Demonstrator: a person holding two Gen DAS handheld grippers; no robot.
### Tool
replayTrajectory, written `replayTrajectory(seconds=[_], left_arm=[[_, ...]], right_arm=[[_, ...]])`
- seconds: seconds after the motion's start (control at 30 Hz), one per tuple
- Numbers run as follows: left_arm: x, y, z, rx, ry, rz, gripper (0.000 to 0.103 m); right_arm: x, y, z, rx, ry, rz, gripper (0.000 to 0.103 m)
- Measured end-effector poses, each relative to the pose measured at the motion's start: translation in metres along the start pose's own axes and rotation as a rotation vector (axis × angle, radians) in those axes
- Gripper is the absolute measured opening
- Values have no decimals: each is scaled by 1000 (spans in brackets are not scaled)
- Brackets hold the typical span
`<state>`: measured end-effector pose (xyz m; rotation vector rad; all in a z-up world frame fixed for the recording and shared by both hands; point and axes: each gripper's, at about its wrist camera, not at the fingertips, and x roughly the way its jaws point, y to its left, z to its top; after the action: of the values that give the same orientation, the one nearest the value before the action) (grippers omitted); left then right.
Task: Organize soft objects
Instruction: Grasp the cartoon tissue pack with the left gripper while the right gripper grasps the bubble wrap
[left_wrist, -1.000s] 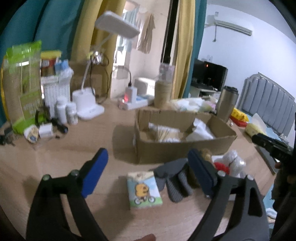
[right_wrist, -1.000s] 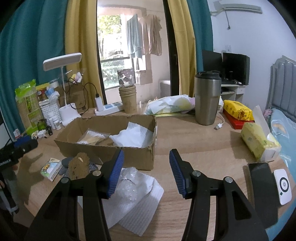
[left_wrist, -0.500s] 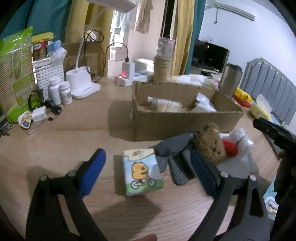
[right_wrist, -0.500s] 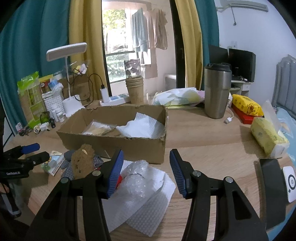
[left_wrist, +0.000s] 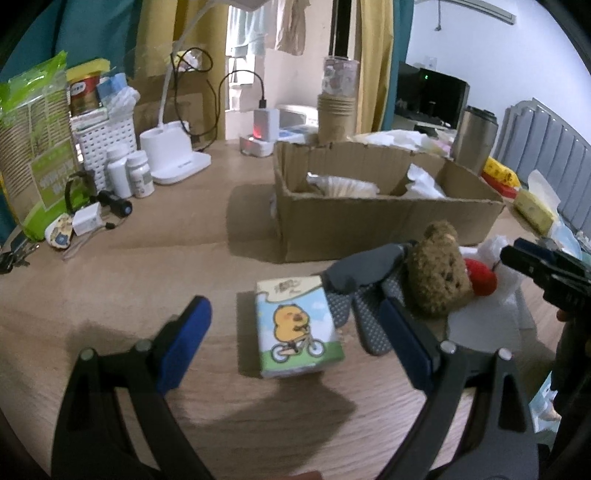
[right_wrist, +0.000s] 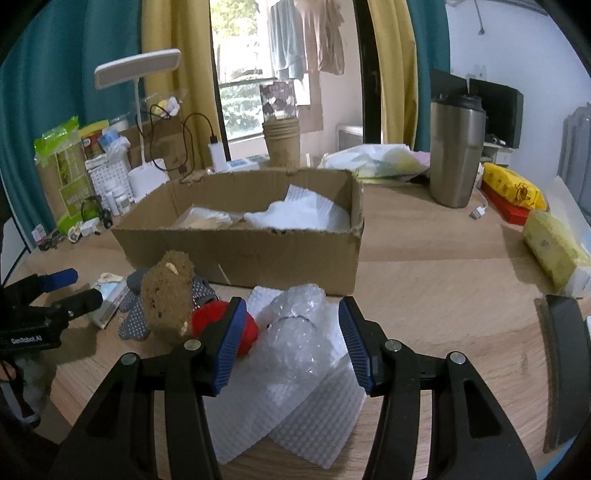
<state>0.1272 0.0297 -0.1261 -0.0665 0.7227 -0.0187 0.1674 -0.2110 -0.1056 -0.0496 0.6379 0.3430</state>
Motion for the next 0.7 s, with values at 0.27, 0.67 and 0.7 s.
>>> replayTrajectory(seconds=[0.27, 0.67, 0.7], left_arm=[[6, -1, -4, 1, 35, 7, 94], [11, 3, -11, -10, 72, 17, 63], [13, 3, -12, -6, 81, 12, 52]], right_arm=[[6, 1, -2, -4, 23, -6, 55], [17, 3, -5, -14, 93, -25, 53], [18, 4, -6, -18, 95, -22, 48]])
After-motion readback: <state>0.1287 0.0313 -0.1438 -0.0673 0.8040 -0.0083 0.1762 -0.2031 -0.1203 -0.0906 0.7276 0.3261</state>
